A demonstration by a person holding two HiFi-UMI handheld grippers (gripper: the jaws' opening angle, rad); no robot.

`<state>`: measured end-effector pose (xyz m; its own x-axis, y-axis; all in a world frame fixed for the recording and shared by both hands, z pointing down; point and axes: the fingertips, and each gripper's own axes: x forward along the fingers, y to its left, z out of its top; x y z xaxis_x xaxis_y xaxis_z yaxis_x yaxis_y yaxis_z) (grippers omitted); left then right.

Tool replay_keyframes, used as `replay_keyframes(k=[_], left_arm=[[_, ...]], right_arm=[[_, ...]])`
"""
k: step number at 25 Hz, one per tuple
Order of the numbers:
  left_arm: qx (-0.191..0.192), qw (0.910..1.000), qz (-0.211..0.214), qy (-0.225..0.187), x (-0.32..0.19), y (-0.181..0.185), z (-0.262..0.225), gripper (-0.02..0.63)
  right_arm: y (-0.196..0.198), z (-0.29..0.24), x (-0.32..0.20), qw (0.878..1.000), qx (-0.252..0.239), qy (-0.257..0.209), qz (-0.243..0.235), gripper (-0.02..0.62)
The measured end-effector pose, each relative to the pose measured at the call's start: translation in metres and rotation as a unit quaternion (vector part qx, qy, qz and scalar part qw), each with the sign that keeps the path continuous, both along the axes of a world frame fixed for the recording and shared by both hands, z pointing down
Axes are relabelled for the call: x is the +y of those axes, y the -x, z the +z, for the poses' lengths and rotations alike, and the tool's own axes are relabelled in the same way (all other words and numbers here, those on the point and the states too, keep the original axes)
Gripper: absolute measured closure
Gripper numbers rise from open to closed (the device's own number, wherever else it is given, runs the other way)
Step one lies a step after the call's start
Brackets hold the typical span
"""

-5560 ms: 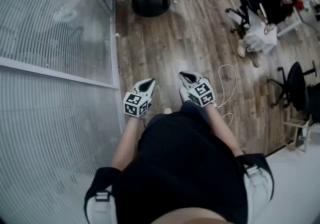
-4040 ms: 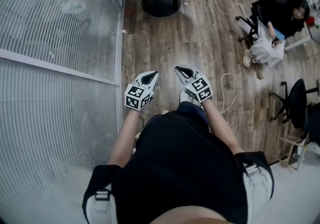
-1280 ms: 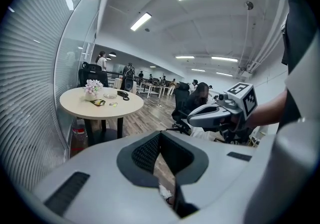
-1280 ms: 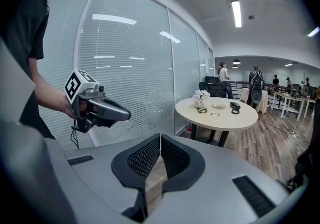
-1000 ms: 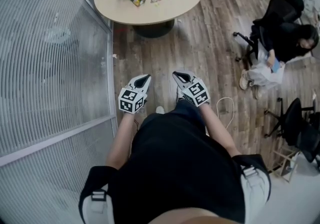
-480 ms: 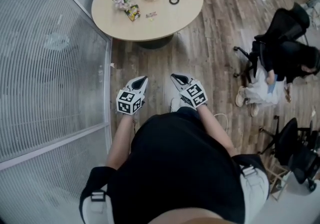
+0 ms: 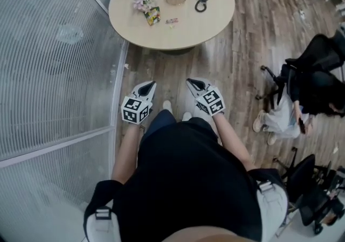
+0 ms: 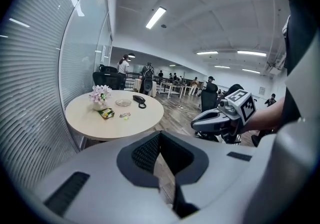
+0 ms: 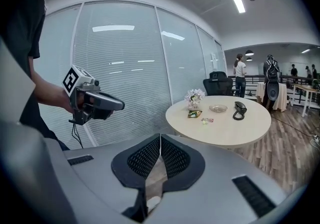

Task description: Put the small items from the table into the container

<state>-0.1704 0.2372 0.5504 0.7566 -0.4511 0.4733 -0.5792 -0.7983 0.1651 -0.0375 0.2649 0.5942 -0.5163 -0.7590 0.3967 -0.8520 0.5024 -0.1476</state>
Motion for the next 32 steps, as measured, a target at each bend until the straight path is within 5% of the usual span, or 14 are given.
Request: replay_keyframes(k=[7,18,25,32], left_arm=[[0.004,0.9996,0.021,0.018,-0.046,-0.027,0.015,0.603],[0.051,0.9958,0.064,0.040,-0.192,-0.092,0.039,0.603],[0.049,0.9938,0.083,0.055,-0.250,-0.093,0.055,0.603],[0.073,0.9941,0.034,0.072,-0.278,-0.066,0.052,0.603]], right_arm=[[-0.012,0.012,-0.044,1.000,0.000,0.015,0.009,0.569],[-0.047,0.031,-0.159,0.997,0.059,0.055,0.002,0.569],[-0.024,0.030,-0.223,0.996,0.063,0.061,-0.016,0.569],[-0.011,0.037,-0.266,0.986,0.114,0.074,-0.095,0.569]])
